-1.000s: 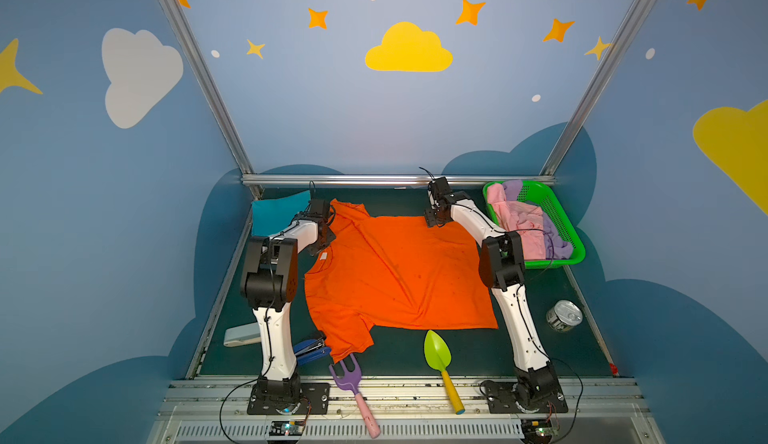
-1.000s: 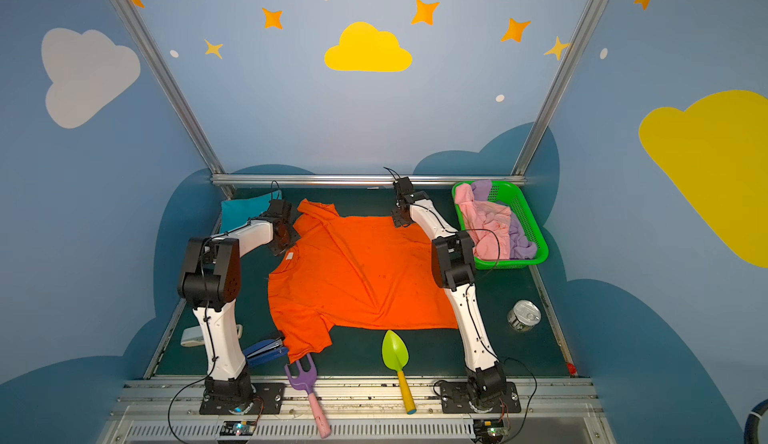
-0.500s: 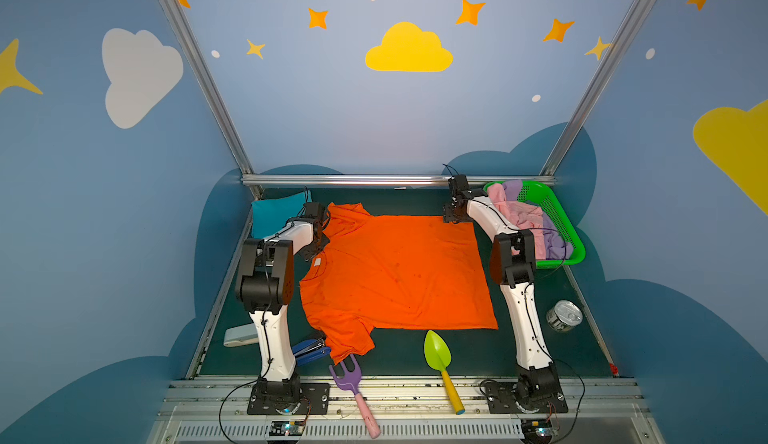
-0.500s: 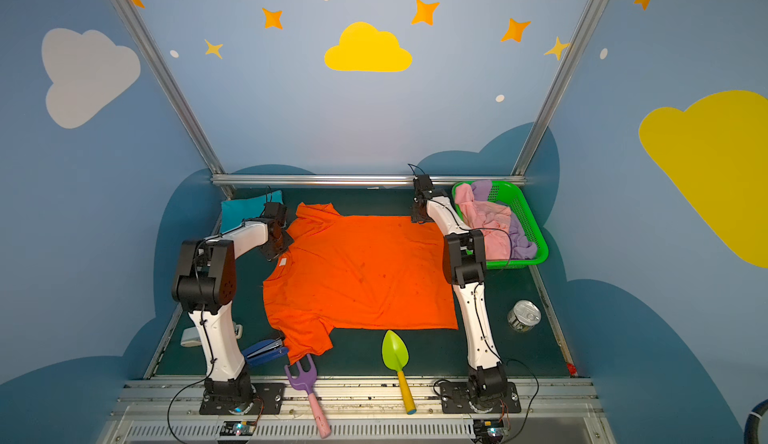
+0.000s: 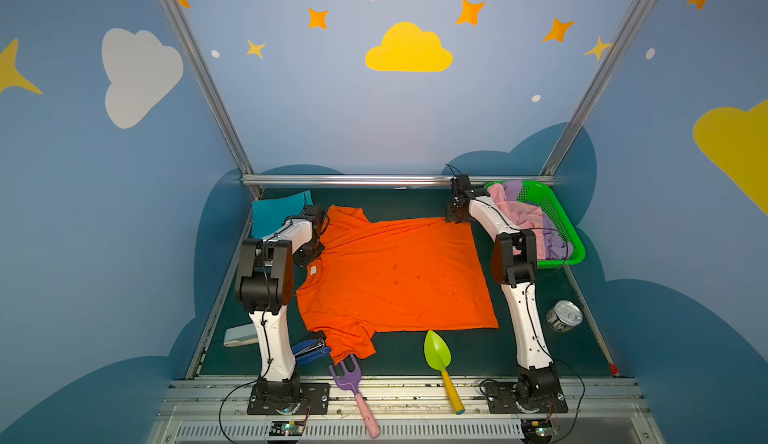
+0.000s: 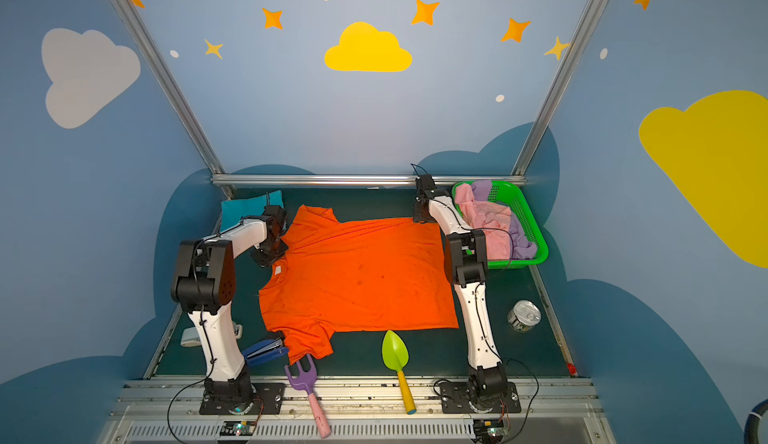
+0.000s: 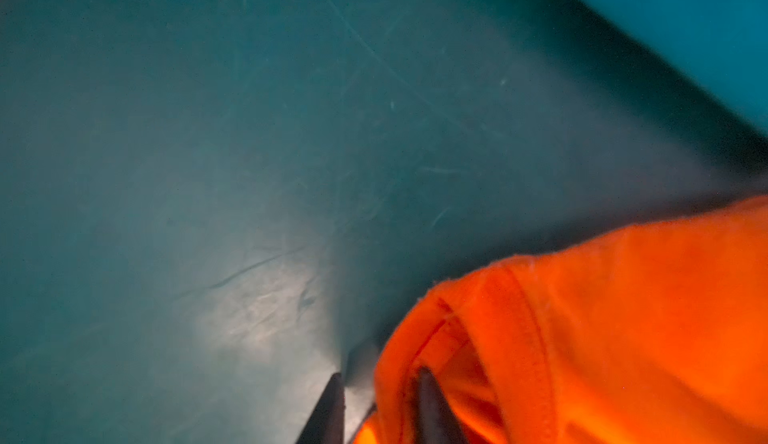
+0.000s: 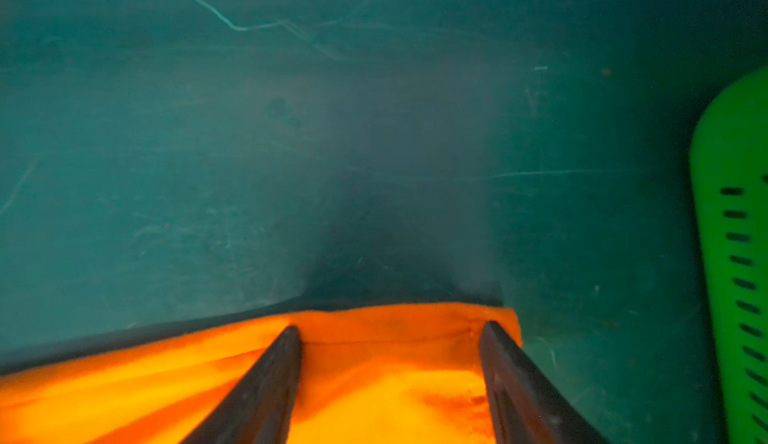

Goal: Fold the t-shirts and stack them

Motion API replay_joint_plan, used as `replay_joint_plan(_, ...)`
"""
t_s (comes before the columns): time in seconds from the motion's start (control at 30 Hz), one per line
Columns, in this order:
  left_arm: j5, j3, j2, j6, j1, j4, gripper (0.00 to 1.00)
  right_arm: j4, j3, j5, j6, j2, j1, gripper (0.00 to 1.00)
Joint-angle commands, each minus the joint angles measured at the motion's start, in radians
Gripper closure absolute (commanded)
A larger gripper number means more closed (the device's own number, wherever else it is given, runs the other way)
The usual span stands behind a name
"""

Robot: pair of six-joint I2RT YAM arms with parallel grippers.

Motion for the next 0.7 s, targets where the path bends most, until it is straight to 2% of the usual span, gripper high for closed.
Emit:
replay_joint_plan(0.0, -0.01, 0.049, -0.061, -0.001, 0.0, -0.059, 0.6, -0.036, -0.016, 0.024, -0.034, -0.092, 0.022, 0.33)
replay_joint_plan(0.1, 0.001, 0.106, -0.066, 0.005, -0.012, -0.03, 0.59, -0.032, -0.048, 0.024, -0.055, -0.156, 0.053, 0.33)
replay_joint_plan(0.2, 0.028, 0.199, -0.003, 0.029, -0.028, -0.002, 0.58, 0.007, -0.12, 0.012, -0.057, -0.228, 0.088, 0.33)
replay_joint_plan(0.37, 0.064, 0.405, 0.169, 0.057, -0.046, -0.02, 0.59, 0.09, -0.24, -0.005, -0.052, -0.313, 0.133, 0.34)
replay_joint_plan(0.53, 0.117, 0.603, 0.33, 0.087, -0.061, -0.034, 0.58, 0.087, -0.264, -0.033, -0.043, -0.327, 0.152, 0.35)
replay_joint_plan(0.67, 0.169, 0.751, 0.45, 0.106, -0.076, -0.053, 0.64, 0.074, -0.269, -0.068, -0.031, -0.327, 0.155, 0.36)
